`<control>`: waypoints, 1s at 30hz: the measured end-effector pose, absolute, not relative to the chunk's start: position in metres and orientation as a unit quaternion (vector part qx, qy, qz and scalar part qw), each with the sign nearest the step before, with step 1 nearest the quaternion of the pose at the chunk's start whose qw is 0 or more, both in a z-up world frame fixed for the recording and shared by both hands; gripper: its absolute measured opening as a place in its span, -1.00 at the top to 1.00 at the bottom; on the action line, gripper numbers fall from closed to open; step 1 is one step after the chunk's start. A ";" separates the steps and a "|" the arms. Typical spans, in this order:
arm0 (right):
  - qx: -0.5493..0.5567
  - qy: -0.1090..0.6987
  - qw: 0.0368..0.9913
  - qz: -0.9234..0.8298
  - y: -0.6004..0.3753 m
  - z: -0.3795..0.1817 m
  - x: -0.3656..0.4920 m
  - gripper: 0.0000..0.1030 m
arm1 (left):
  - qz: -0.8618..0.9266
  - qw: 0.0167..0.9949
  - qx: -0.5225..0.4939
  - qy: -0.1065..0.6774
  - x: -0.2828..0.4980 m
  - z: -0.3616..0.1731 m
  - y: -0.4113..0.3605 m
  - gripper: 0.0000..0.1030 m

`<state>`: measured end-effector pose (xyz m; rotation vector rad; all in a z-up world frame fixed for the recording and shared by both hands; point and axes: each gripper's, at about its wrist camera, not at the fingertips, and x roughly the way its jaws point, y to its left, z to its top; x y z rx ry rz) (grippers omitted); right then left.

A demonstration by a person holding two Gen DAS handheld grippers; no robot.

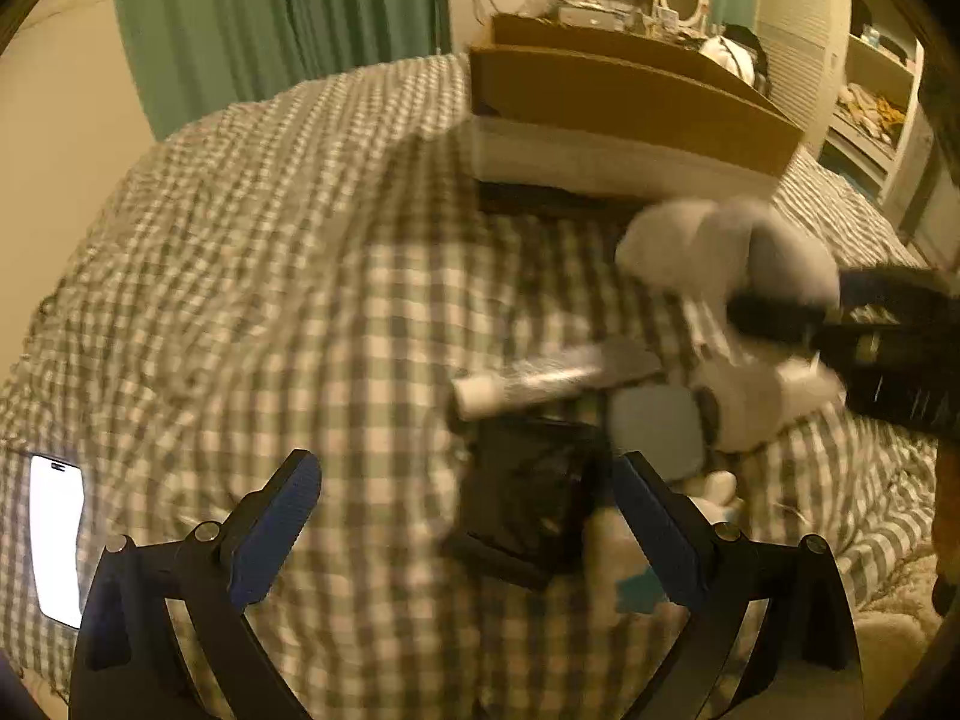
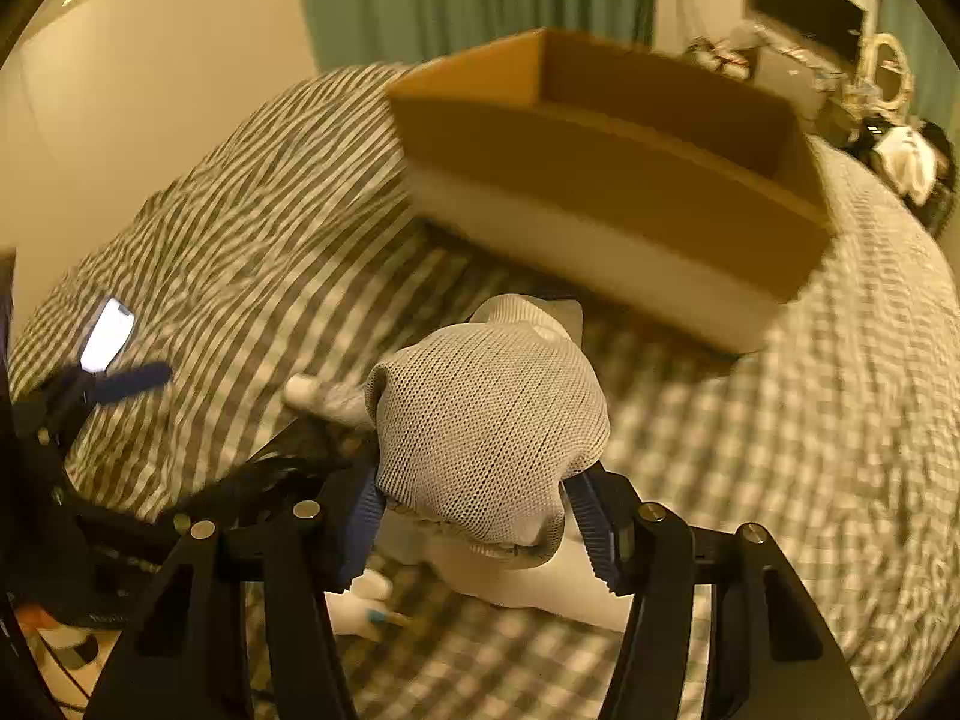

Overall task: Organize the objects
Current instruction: 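Grasp the white sock with right tool while left tool grasps the black item, then lower the black item and white sock into the box and release both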

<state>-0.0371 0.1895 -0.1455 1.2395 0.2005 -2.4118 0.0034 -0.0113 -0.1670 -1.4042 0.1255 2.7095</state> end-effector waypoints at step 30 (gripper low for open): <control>0.389 0.012 0.168 -0.905 0.251 -0.034 -0.029 -0.10 | 0.910 0.046 -0.412 -0.005 -0.037 -0.036 -0.020 0.81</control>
